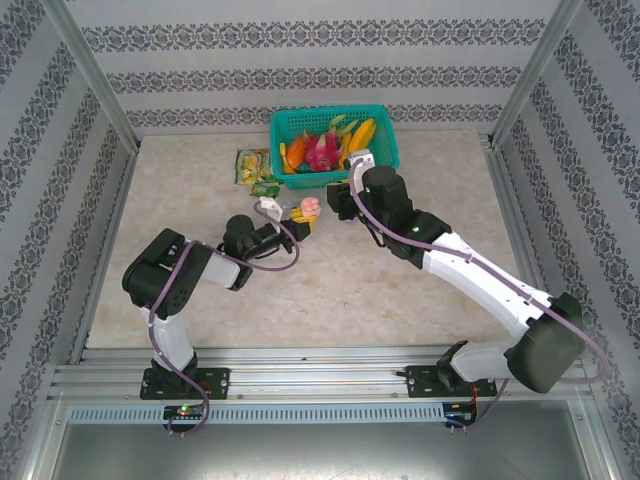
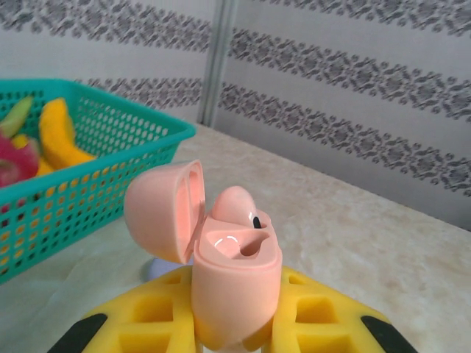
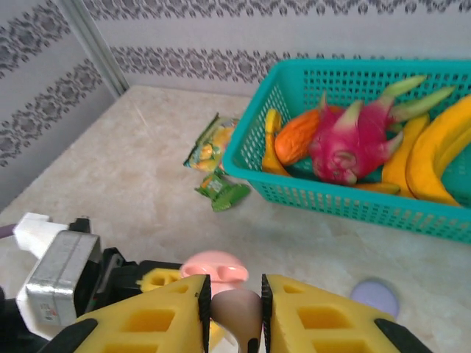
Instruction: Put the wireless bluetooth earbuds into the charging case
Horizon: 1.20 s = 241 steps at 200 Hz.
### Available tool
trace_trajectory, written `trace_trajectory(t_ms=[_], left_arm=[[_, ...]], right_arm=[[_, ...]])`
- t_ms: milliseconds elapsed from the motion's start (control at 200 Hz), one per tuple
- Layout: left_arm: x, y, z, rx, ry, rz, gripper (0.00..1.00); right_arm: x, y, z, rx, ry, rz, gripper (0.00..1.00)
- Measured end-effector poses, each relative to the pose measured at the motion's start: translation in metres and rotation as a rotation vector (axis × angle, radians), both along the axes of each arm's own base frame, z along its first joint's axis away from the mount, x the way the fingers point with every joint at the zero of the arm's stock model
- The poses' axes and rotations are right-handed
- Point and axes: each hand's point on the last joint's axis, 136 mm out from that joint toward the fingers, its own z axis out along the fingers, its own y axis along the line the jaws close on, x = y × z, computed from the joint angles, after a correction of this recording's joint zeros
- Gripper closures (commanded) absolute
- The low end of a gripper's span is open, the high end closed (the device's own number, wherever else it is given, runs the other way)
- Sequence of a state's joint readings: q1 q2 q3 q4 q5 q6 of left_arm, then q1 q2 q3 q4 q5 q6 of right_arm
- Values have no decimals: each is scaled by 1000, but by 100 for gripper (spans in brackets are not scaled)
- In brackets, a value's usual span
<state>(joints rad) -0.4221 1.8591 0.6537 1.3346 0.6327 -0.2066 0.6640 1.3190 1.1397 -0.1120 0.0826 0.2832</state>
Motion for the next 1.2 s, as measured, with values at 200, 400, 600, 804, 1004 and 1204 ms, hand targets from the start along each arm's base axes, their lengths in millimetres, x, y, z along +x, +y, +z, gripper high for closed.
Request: trace_trajectory(t_ms=[200, 400, 600, 804, 1004, 1204], left_arm=[[-3, -18, 24, -16, -81, -68, 100], [-8, -33, 39, -4, -163, -114, 100], [-17, -38, 50, 34, -224, -133, 100], [-24, -37, 69, 67, -298, -131, 100], [-28, -39, 75, 92, -331, -130, 100], [-27, -41, 78, 104, -340, -129, 100]], right_arm=[[-10, -4, 18, 58, -85, 23, 72], [-19, -3, 22, 106, -131, 58, 72], [-28, -2, 35, 161, -189, 96, 72], [-34, -1, 43, 204, -229, 127, 72], [-34, 0, 41, 232, -231, 140, 72], [-33, -2, 41, 258, -221, 150, 72]])
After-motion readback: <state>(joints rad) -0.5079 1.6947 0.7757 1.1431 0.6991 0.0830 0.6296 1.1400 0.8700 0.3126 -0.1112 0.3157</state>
